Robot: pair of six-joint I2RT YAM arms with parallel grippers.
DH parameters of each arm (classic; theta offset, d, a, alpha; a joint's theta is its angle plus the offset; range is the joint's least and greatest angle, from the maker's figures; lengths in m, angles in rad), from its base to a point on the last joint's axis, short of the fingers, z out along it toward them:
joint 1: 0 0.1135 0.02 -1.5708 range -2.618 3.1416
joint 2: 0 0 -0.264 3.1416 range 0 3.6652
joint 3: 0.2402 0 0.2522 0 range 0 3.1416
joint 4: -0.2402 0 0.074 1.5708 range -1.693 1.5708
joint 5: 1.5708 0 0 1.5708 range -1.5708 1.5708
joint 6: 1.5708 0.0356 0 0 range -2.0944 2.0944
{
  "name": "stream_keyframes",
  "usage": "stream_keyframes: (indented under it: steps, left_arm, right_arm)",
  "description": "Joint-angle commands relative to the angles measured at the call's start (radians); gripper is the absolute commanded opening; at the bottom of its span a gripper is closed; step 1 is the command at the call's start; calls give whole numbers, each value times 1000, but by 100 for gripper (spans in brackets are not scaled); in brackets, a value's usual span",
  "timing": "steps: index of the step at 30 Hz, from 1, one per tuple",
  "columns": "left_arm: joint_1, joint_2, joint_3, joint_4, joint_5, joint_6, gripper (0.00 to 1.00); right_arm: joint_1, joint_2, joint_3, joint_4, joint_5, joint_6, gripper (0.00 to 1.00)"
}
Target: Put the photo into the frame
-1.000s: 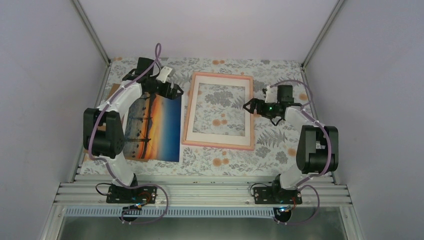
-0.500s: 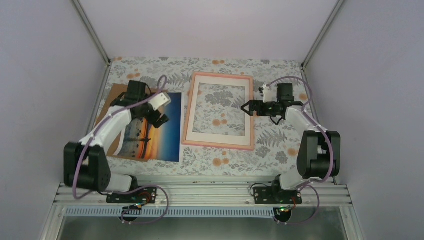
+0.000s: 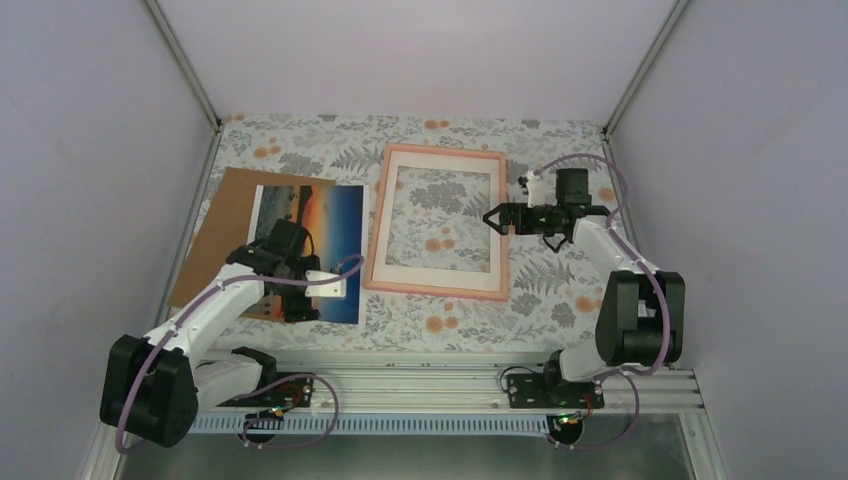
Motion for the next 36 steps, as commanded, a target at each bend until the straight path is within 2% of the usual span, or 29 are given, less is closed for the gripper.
stream_keyframes:
  steps: [1,7,11,16,22,24,25,29,36]
  left_arm:
    - [-45,-9,-33,-58,-20,57,91]
    - [-123,-1,-121,22,-94,7,88]
    - [-161,14,-132,133,-179,-55,75]
    - [-184,-12,-105,195,-213,-93,54]
    - [-185,-47,-19,80,-163,-67,21]
    - [-183,-43,13,53,-173,-75,7]
    - [-181,-39,31,38,-184,-76,3]
    - [-138,-37,141,-29,-225,-29,2]
    - [22,21,379,-117,-255,80,2]
  right_arm:
    - [7,-63,-22,9,-12,-13,100]
    - [7,-79,-32,10,-12,-10,100]
    - [7,-78,-25,11,-29,-16,100]
    - [7,-93,-7,24,-72,-61,100]
    - [10,-146,-13,128,-147,-146,100]
    - [19,-148,-11,159,-169,-170,99]
    - [28,-146,-8,170,-180,-187,100]
    - [82,-147,4,197,-214,-296,100]
    - [217,-148,9,225,-232,-464,100]
